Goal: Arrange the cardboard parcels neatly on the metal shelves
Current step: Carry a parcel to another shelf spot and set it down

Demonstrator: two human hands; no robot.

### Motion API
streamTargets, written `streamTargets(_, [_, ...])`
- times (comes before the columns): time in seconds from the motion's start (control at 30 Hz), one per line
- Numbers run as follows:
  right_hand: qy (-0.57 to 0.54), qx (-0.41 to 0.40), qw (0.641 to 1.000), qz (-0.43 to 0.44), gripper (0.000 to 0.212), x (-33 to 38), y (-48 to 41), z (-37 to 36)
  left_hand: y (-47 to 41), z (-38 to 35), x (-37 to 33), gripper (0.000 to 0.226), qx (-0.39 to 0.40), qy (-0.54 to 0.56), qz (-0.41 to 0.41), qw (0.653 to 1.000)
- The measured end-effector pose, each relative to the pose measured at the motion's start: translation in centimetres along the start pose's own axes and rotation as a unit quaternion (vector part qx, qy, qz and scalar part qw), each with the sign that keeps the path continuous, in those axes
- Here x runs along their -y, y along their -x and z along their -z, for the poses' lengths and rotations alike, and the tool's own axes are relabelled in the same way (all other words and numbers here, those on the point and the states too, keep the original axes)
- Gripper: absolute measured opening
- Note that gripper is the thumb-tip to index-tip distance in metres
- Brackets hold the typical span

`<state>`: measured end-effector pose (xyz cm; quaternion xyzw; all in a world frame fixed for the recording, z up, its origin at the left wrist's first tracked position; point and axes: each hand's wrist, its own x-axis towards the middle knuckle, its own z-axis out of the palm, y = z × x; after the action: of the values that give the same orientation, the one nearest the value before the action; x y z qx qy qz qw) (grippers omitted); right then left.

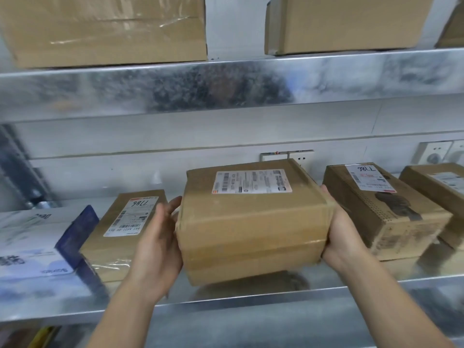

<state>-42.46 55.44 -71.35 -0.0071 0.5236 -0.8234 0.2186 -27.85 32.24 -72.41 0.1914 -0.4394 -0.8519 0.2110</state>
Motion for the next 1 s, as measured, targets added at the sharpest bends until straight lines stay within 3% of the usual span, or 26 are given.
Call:
streamTargets(0.17, [-0.029,0.022,0.999,-0.028,0.067,-1.6,1.4,-0.1,1.1,-0.9,2.1,0.049,-0.059,-0.029,0.042,0.997])
streamTargets(0.3, [-0.022,-0.003,0.999,-0.049,0.073,-1.6,1.8,-0.1,1.4,-1.4,2.4,0.046,-0.058,-0.049,0.059,0.995])
streamTargets(0.53, [0.008,-0.028,0.999,-0.03,0.065,1.1,2.7,-0.6,0.8,-2.8,0.1,0.046,-0.031,-0.02,0.032,0.999])
streamTargets(0.8, [-0.013,-0.102,0.993,0.061,0.06,6.9,6.2,3.9,1.2,-10.0,0.8,0.053,0.065,0.0,0.09,0.994])
streamTargets(1.0, [-0.034,-0.224,0.959,0.168,0.063,12.1,12.0,11.1,2.0,-20.0,4.7,0.055,0.213,-0.038,0.159,0.963])
